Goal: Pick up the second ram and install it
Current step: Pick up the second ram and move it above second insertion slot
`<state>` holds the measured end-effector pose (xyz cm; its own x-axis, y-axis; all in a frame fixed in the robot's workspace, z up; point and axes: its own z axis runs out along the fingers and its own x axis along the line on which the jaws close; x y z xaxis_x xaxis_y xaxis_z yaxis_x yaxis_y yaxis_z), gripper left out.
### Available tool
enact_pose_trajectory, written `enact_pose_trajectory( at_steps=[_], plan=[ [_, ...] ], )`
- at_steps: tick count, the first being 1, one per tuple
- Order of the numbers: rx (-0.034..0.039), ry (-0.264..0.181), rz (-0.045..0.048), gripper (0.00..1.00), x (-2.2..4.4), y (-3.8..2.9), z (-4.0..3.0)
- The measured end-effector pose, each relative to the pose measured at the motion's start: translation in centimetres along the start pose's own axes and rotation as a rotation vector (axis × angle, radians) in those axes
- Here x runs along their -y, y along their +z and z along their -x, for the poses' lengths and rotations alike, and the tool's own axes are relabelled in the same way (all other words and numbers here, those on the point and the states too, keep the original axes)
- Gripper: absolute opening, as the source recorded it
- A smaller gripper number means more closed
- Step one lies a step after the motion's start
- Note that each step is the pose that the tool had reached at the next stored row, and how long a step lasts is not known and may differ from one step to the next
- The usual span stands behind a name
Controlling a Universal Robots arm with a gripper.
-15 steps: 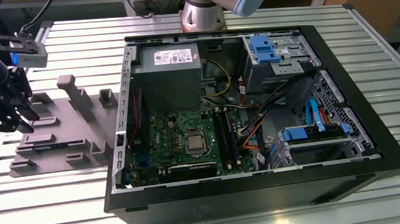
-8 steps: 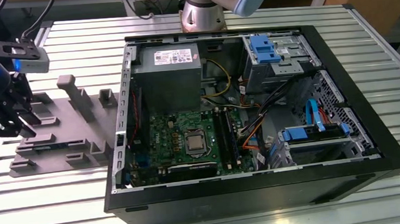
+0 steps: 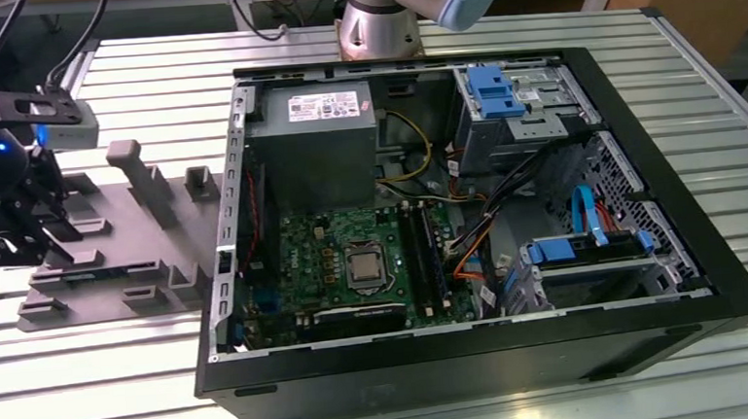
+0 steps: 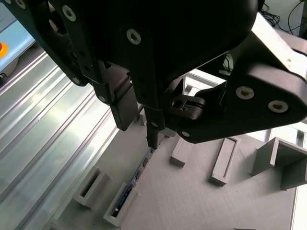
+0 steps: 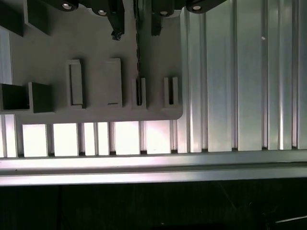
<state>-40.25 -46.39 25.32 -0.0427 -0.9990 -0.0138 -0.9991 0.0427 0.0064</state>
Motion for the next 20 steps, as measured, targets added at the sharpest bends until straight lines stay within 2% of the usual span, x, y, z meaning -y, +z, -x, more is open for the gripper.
enact_pose_trajectory(
  at_steps=[17,20],
  plan=[
    [-0.0001,-0.022,0.0002,0.36,0.01,3.06,-0.26],
    [-0.0003,-0.023,0.0,0.36,0.01,3.09,-0.27]
  ],
)
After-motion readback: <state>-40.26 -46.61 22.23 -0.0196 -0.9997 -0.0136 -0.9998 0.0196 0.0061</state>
